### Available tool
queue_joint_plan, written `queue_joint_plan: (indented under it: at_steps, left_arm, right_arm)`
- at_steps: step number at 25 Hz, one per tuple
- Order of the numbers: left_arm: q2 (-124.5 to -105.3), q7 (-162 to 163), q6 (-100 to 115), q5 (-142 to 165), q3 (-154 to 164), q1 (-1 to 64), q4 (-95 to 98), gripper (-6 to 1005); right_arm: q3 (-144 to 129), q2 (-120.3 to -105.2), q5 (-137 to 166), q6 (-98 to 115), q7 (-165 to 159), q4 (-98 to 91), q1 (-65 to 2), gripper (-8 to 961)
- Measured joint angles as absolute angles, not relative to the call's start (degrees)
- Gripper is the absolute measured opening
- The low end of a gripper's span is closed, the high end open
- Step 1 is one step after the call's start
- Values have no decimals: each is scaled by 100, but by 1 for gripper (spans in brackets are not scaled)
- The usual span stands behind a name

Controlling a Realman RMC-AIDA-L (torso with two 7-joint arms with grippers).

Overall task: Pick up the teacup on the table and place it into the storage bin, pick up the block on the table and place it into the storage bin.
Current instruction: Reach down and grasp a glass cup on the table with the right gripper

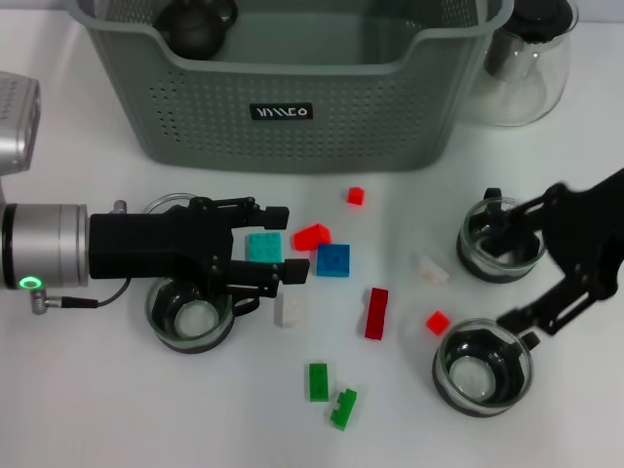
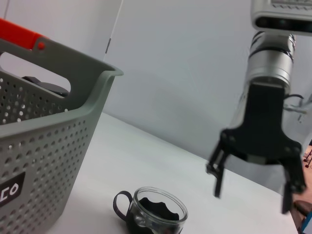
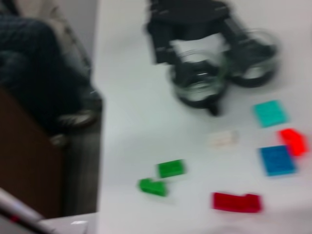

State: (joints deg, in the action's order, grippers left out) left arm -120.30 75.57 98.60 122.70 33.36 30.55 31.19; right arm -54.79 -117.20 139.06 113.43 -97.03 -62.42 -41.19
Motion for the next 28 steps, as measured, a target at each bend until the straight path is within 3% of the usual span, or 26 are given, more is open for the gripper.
queue_joint_plan:
  at_steps: [16, 28]
  left_arm:
    - [-12080, 7559, 9695, 12264, 3331, 2956, 3082, 828]
    - [-12098, 7498, 9579, 12260, 3331, 2875, 3084, 828]
  right_arm:
    - [-7321, -12000, 14113, 11352, -9764, -6202, -4278, 902]
    - [-8157, -12040, 14138, 10893, -9868, -5836, -4268, 854]
